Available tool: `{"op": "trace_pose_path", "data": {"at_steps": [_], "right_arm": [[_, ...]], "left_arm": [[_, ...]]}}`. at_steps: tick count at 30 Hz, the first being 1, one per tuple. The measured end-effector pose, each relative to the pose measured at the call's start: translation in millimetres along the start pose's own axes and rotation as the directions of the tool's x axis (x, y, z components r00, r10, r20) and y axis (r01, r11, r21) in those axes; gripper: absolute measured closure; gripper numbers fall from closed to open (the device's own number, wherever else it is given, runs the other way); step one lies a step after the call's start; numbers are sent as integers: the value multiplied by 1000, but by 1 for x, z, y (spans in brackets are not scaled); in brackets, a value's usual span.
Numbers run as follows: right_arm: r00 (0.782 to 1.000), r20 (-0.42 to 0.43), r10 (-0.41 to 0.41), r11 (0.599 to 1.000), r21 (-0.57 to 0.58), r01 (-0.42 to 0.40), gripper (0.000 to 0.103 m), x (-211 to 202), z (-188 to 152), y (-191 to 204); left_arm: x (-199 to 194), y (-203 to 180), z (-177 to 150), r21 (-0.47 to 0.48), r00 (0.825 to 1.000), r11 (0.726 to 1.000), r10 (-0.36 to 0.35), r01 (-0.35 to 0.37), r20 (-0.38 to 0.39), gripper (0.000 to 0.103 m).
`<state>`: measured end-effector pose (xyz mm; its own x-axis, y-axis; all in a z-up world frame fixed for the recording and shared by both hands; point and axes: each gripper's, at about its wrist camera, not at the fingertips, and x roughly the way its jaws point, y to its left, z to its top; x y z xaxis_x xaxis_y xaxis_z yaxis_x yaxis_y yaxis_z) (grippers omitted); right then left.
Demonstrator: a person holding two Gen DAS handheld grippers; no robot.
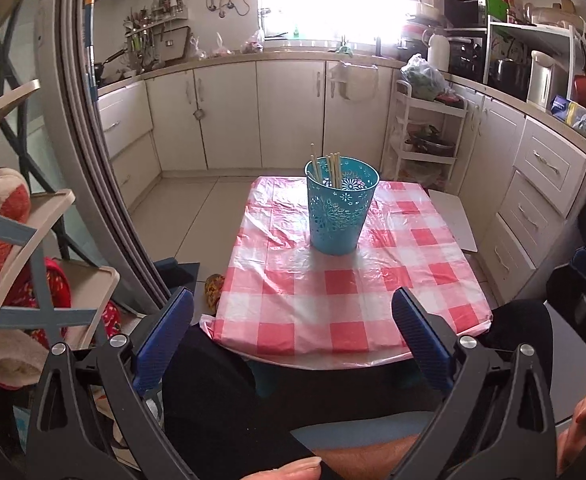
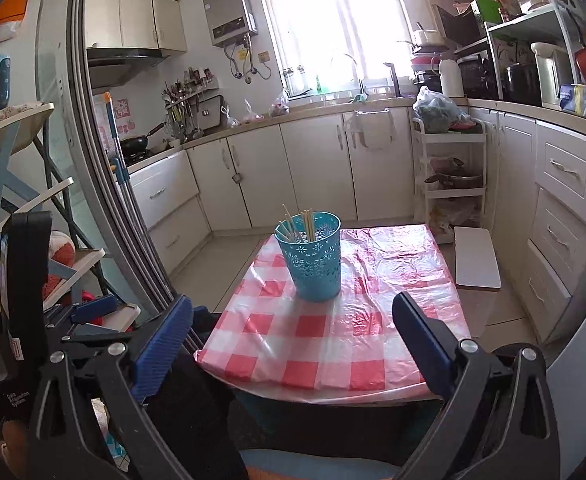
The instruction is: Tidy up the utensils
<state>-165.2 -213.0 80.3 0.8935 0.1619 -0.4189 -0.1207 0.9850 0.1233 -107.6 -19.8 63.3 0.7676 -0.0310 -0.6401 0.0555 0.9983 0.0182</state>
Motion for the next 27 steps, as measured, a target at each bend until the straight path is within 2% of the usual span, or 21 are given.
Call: {"op": "trace_pose_path", "data": {"at_steps": [12, 27], "right_arm": [[998, 63, -2, 999, -33, 5, 7, -23, -1, 10], [995, 96, 8, 999, -49, -3, 7, -39, -1, 16]], "left_arm": [[-37, 2, -1, -20, 995, 999, 28, -26, 93, 8], [-54, 6, -3, -28, 991, 999, 36, -33, 131, 8]]}}
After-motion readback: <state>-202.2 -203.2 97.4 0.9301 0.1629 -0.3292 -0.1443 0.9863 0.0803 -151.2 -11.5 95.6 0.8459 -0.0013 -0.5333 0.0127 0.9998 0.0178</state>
